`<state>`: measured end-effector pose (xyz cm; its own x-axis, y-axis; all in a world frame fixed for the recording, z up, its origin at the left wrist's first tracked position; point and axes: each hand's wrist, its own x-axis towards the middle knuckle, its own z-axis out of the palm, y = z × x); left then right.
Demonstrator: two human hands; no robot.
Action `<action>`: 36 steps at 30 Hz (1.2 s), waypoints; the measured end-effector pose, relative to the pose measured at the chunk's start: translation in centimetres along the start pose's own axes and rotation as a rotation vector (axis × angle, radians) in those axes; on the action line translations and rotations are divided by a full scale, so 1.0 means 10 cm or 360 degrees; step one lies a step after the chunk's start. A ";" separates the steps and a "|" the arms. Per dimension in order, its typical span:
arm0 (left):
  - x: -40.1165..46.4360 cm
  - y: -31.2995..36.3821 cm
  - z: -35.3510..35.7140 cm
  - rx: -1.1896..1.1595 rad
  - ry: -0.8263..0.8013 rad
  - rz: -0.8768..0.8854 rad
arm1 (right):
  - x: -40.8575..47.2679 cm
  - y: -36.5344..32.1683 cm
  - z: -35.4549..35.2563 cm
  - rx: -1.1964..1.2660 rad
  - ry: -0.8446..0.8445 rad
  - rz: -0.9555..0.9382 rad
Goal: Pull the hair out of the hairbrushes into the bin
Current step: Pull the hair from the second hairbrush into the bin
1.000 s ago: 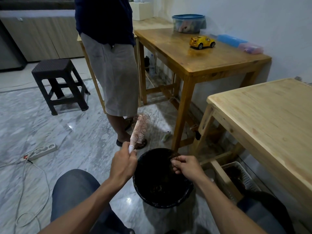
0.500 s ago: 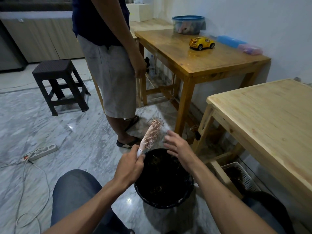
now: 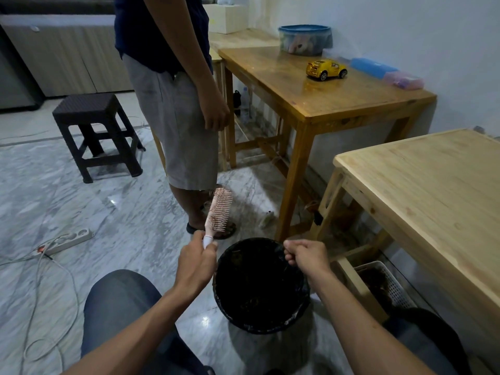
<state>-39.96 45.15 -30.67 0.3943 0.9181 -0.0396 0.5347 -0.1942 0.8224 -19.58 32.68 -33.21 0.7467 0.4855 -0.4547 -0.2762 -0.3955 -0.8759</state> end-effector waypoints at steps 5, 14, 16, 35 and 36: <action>-0.02 0.01 0.01 0.0044 -0.0092 0.0098 | 0.09 0.10 0.02 -0.0410 -0.0200 0.0020; -0.06 0.06 0.05 0.0244 -0.0333 0.0412 | -0.07 -0.28 0.19 -0.0107 -0.0806 -0.0393; -0.07 0.08 0.04 0.0301 -0.0373 0.0497 | -0.10 -0.34 0.19 0.0124 -0.0981 -0.0366; 0.04 -0.05 -0.06 0.0058 -0.0116 0.0015 | -0.10 -0.17 0.03 -0.0217 -0.0490 -0.0088; 0.03 -0.03 -0.05 0.0089 -0.0143 0.0059 | -0.09 -0.17 0.06 -0.0401 -0.0567 -0.0027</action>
<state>-40.39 45.68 -30.63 0.4783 0.8759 -0.0625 0.5586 -0.2486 0.7913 -20.16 33.37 -31.35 0.4819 0.7148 -0.5067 -0.0766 -0.5417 -0.8371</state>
